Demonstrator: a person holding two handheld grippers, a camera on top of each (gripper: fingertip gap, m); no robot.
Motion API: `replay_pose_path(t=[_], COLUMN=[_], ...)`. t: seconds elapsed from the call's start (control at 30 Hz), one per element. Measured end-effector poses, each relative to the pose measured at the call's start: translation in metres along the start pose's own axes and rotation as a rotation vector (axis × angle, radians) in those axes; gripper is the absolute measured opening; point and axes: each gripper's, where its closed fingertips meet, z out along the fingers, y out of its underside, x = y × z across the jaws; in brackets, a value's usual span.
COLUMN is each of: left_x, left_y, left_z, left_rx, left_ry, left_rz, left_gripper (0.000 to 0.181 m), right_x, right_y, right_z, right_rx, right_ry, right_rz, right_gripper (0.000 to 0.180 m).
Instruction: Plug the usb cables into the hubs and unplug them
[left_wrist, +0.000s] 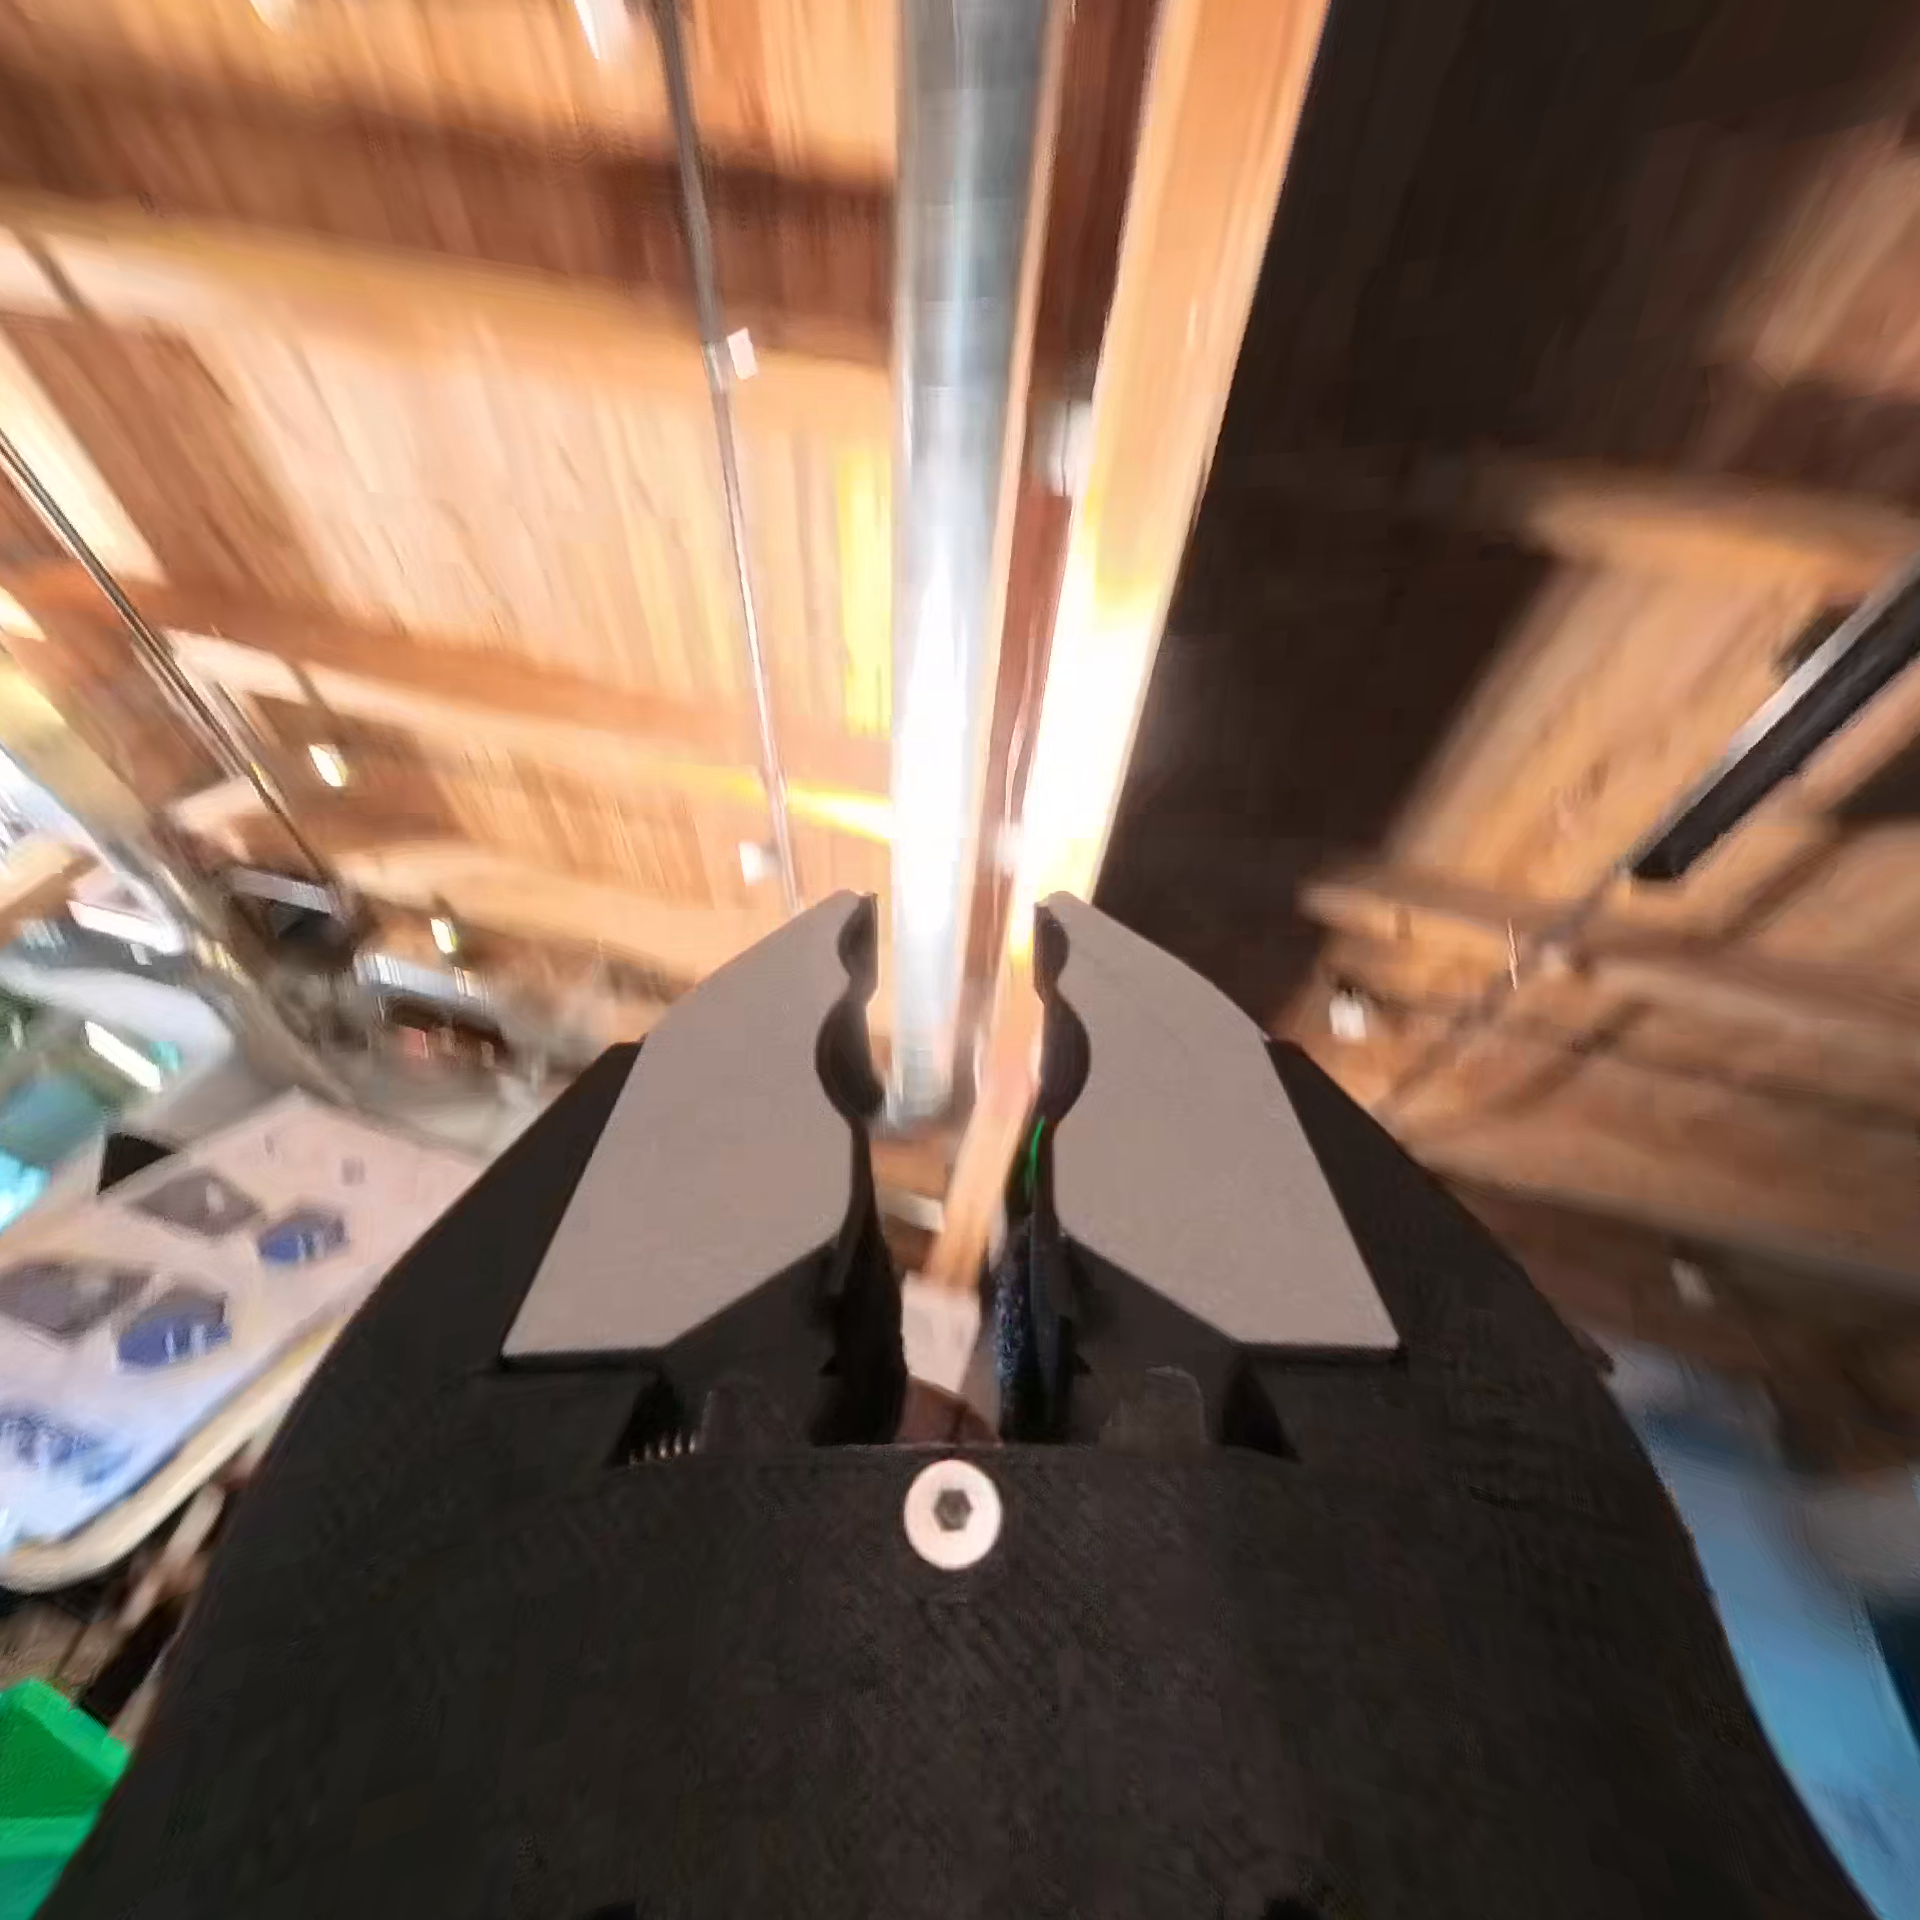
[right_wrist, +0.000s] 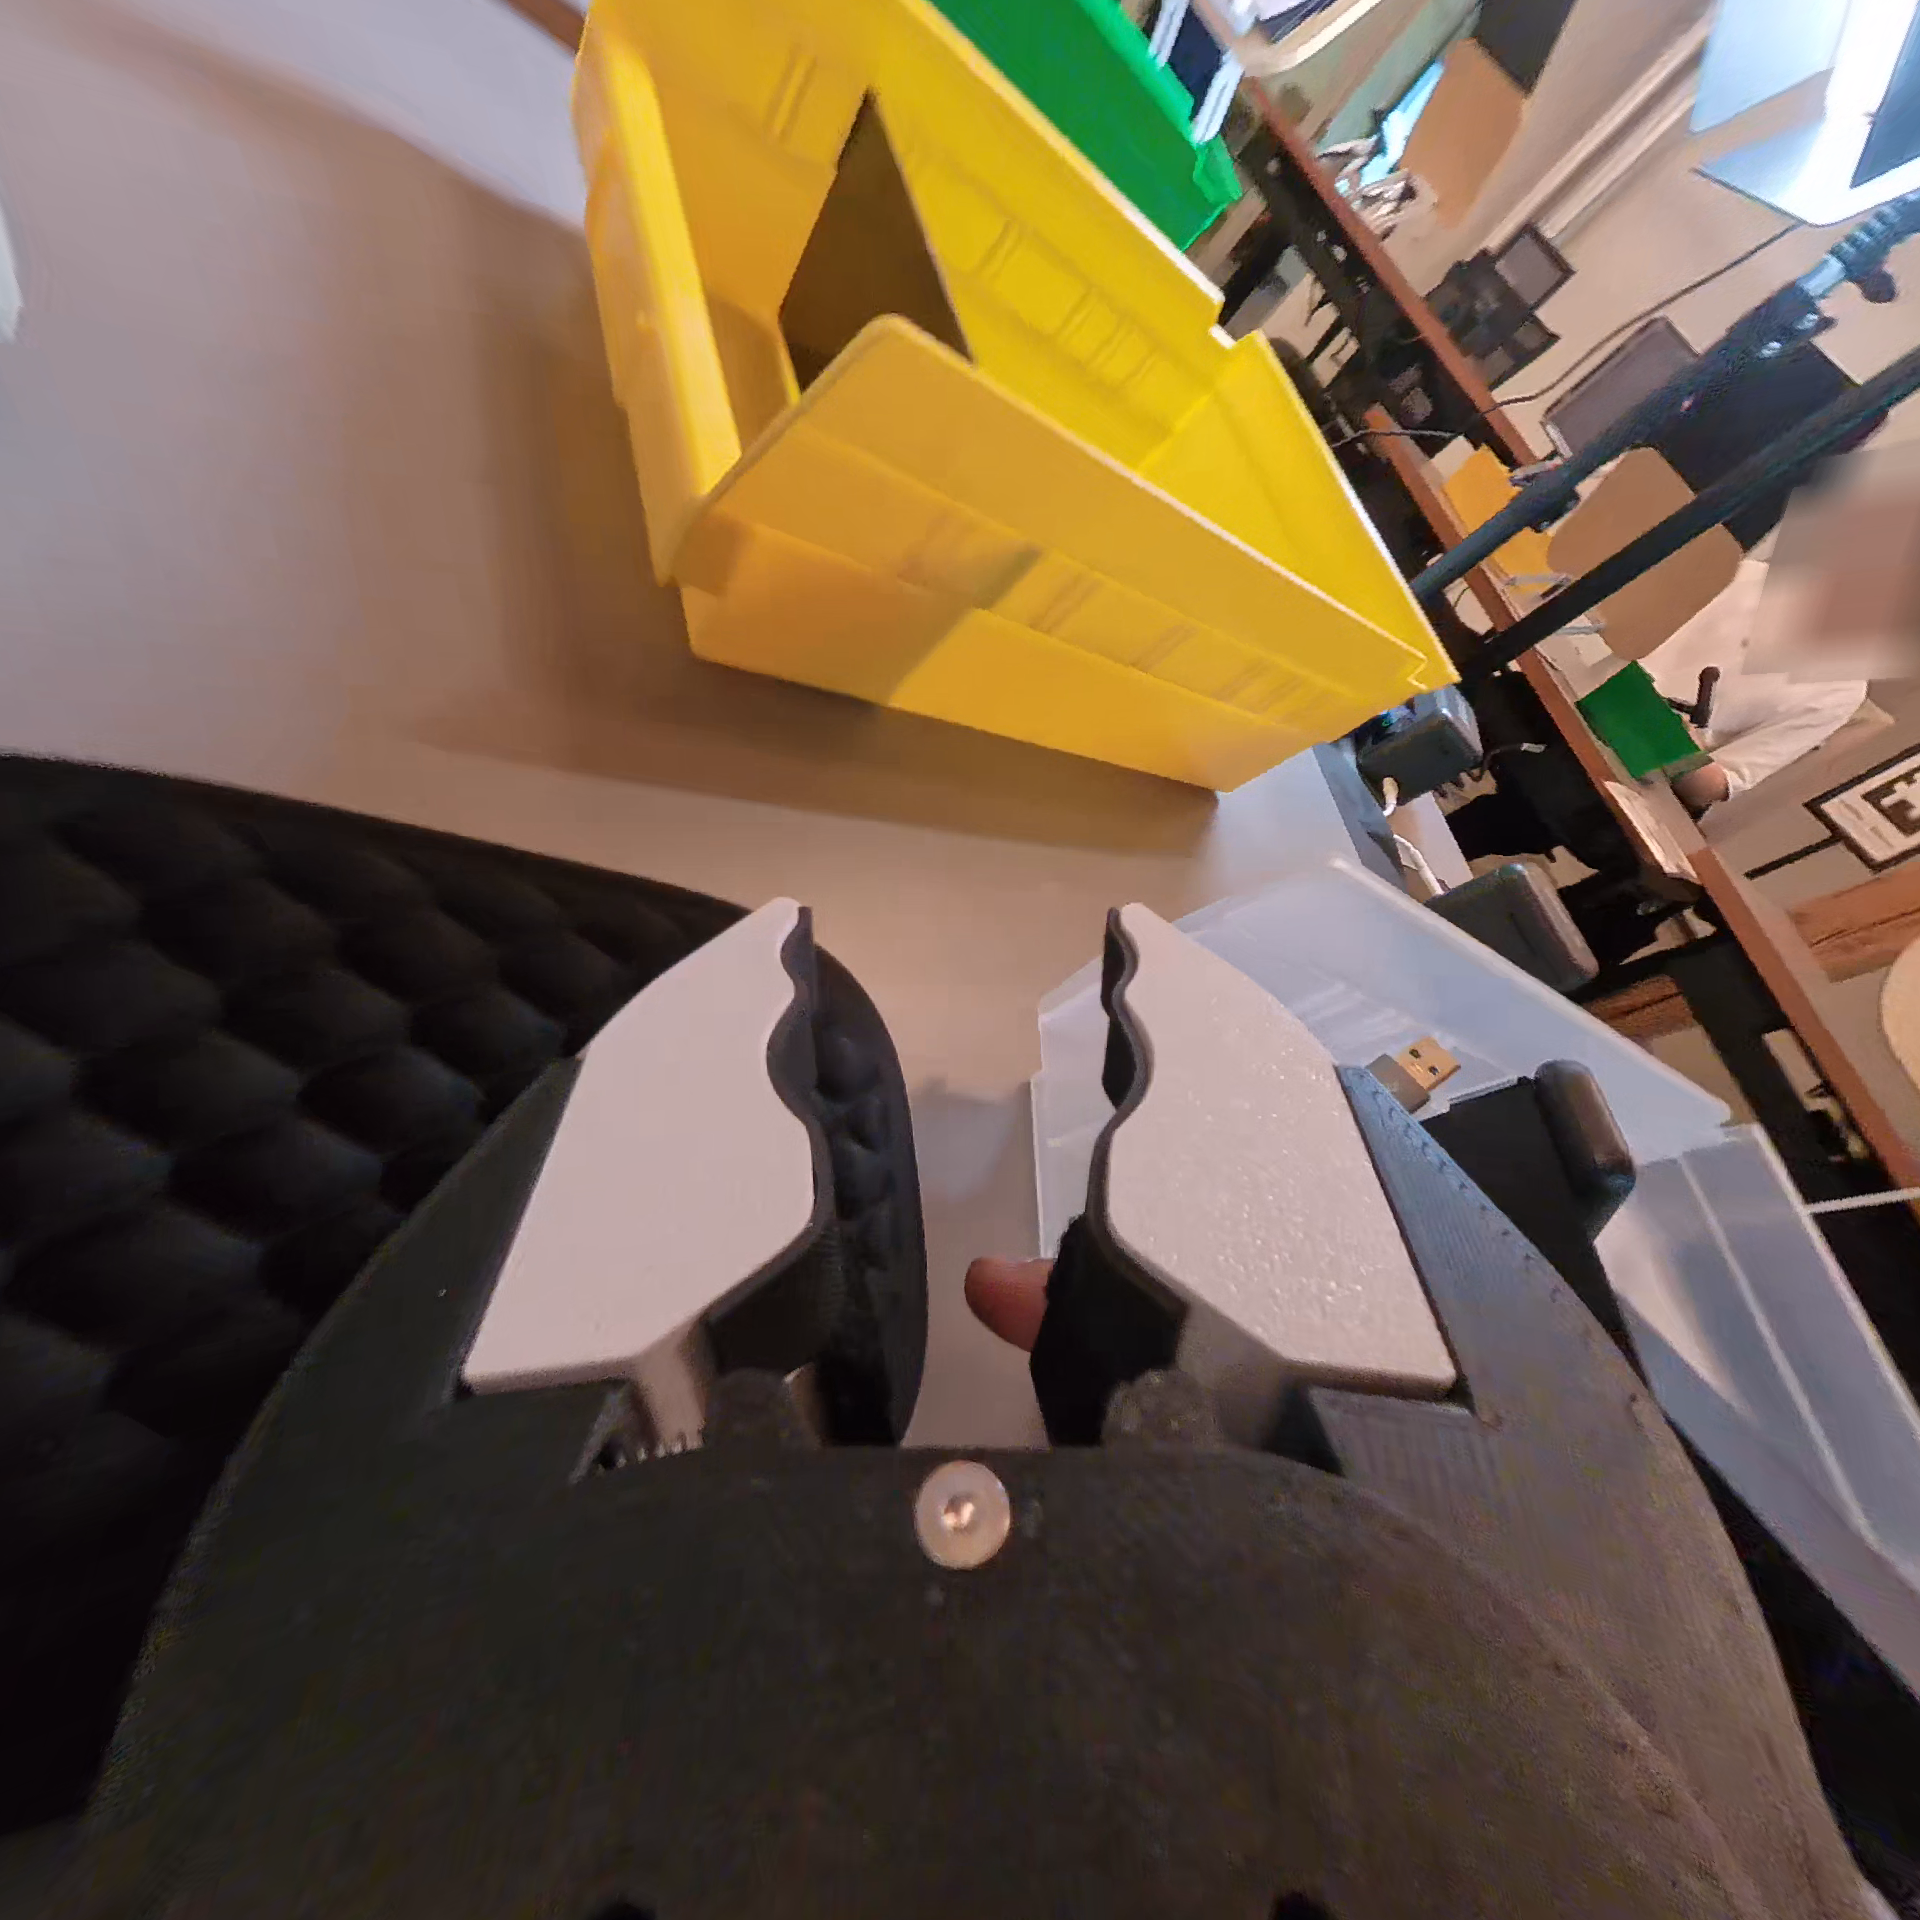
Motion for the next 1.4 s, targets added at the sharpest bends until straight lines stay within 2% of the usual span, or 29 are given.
replay_pose_path(t=[0.1, 0.17, 0.27, 0.37, 0.47, 0.53, 0.57, 0.63, 0.7, 0.73, 0.77, 0.8, 0.83, 0.9, 0.97, 1.03, 1.1, 1.2, 1.33, 1.4], left_x=[0.017, 0.032, 0.023, -0.027, -0.095, -0.116, -0.113, -0.107, -0.104, -0.097, -0.092, -0.089, -0.089, -0.09, -0.083, -0.079, -0.077, -0.082, -0.083, -0.076], left_y=[0.07, 0.127, 0.182, 0.21, 0.235, 0.256, 0.264, 0.272, 0.267, 0.262, 0.259, 0.257, 0.258, 0.265, 0.274, 0.286, 0.294, 0.291, 0.283, 0.279], left_z=[0.013, -0.01, -0.069, -0.12, -0.157, -0.19, -0.205, -0.219, -0.224, -0.228, -0.227, -0.224, -0.22, -0.221, -0.223, -0.233, -0.247, -0.259, -0.265, -0.27], left_rx=[-0.339, -0.628, -0.895, -1.048, -1.197, -1.373, -1.436, -1.459, -1.472, -1.512, -1.523, -1.512, -1.493, -1.478, -1.47, -1.539, -1.636, -1.752, -1.827, -1.882], left_ry=[0.106, 0.243, 0.357, 0.225, 0.04, 0.021, 0.071, 0.144, 0.227, 0.275, 0.283, 0.276, 0.253, 0.245, 0.261, 0.255, 0.271, 0.246, 0.239, 0.257], left_rz=[0.063, 0.145, 0.214, 0.133, 0.217, 0.235, 0.202, 0.219, 0.295, 0.264, 0.216, 0.185, 0.19, 0.243, 0.252, 0.262, 0.3, 0.373, 0.427, 0.414], left_gripper=[0.029, 0.036, 0.079, 0.087, 0.084, 0.078, 0.074, 0.07, 0.041, 0.028, 0.028, 0.037, 0.039, 0.057, 0.06, 0.06, 0.042, 0.025, 0.019, 0.021], right_x=[0.0, 0.002, 0.0, -0.004, -0.006, -0.009, -0.01, -0.013, -0.016, -0.016, -0.016, -0.015, -0.014, -0.007, 0.002, 0.009, 0.018, 0.024, 0.028, 0.022], right_y=[-0.007, -0.01, -0.015, -0.017, -0.016, -0.017, -0.016, -0.015, -0.015, -0.015, -0.015, -0.014, -0.014, -0.009, -0.004, -0.004, -0.003, -0.007, -0.03, -0.031], right_z=[-0.003, -0.004, -0.004, -0.001, 0.0, 0.0, 0.001, 0.003, 0.003, 0.003, 0.003, 0.004, 0.005, 0.009, 0.014, 0.019, 0.022, 0.026, 0.026, 0.031], right_rx=[0.062, 0.085, 0.133, 0.174, 0.166, 0.165, 0.16, 0.147, 0.139, 0.138, 0.136, 0.132, 0.124, 0.088, 0.044, 0.017, -0.001, 0.002, 0.111, 0.091], right_ry=[-0.017, -0.027, -0.078, -0.125, -0.128, -0.128, -0.129, -0.138, -0.146, -0.144, -0.139, -0.13, -0.113, -0.051, 0.008, 0.042, 0.089, 0.092, 0.062, 0.02], right_rz=[0.134, 0.226, 0.361, 0.494, 0.488, 0.457, 0.446, 0.428, 0.411, 0.404, 0.399, 0.396, 0.399, 0.414, 0.425, 0.416, 0.417, 0.416, 0.45, 0.485], right_gripper=[0.063, 0.064, 0.064, 0.062, 0.06, 0.059, 0.059, 0.059, 0.058, 0.058, 0.057, 0.056, 0.053, 0.047, 0.043, 0.043, 0.043, 0.042, 0.042, 0.042])
